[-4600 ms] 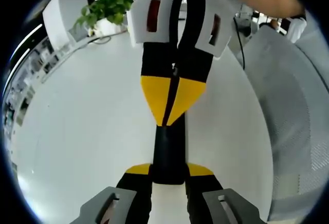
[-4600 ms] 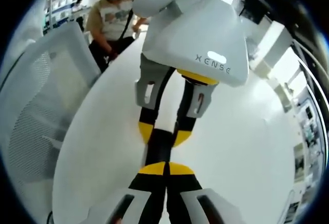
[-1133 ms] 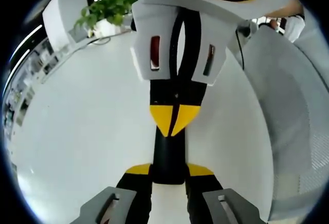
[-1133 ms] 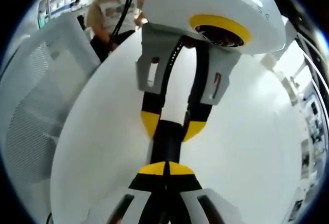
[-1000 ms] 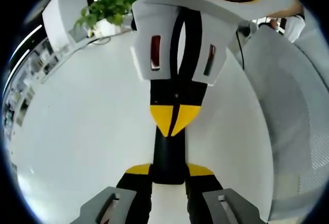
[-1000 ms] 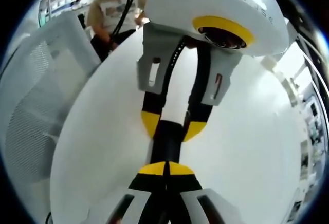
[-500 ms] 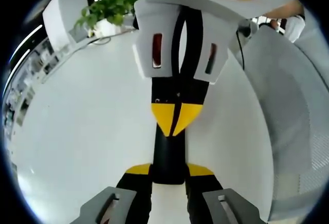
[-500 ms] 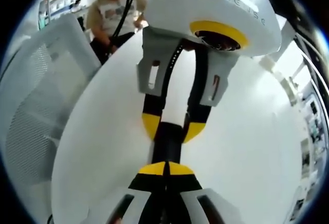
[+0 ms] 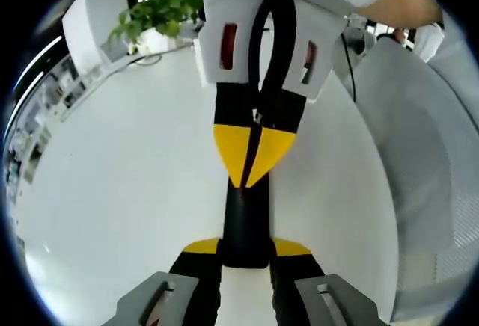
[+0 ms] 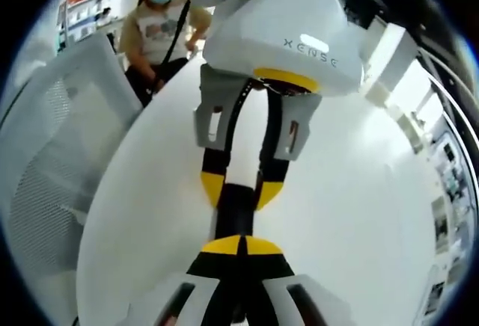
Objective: Press the specified remote control buttons in sequence, fully releasing each button before pressing the next.
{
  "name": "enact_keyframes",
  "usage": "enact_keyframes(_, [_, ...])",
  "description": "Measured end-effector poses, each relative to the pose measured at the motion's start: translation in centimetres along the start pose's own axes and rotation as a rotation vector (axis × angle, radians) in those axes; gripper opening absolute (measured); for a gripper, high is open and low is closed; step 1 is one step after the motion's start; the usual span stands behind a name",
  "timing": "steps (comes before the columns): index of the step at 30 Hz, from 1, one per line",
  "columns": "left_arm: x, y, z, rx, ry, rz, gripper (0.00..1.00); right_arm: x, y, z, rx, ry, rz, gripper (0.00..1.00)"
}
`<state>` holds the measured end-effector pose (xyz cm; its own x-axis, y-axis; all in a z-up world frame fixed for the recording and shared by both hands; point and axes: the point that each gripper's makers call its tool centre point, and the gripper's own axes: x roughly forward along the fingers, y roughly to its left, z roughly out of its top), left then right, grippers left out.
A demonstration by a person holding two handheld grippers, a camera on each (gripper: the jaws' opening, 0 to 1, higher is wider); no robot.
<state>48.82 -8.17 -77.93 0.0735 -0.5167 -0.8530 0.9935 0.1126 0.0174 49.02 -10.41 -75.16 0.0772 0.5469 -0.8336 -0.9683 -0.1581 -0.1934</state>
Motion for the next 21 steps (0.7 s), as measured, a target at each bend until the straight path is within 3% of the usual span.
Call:
enact_keyframes(7, [-0.02, 0.03, -0.05, 0.000, -0.001, 0.000, 0.24, -0.06, 0.01, -0.08, 0.011, -0.006, -0.008, 0.00])
enact_keyframes(16, [0.00, 0.07, -0.05, 0.000, -0.003, -0.001, 0.24, -0.54, -0.44, 0.44, 0.049, -0.065, -0.022, 0.00])
enact_keyframes(18, [0.01, 0.06, -0.05, 0.000, -0.003, -0.002, 0.24, -0.58, -0.48, 0.57, 0.068, -0.078, -0.024, 0.08])
enact_keyframes(21, [-0.02, 0.07, -0.07, 0.000, -0.003, -0.002, 0.24, -0.63, -0.58, 0.44, 0.063, -0.074, -0.029, 0.09])
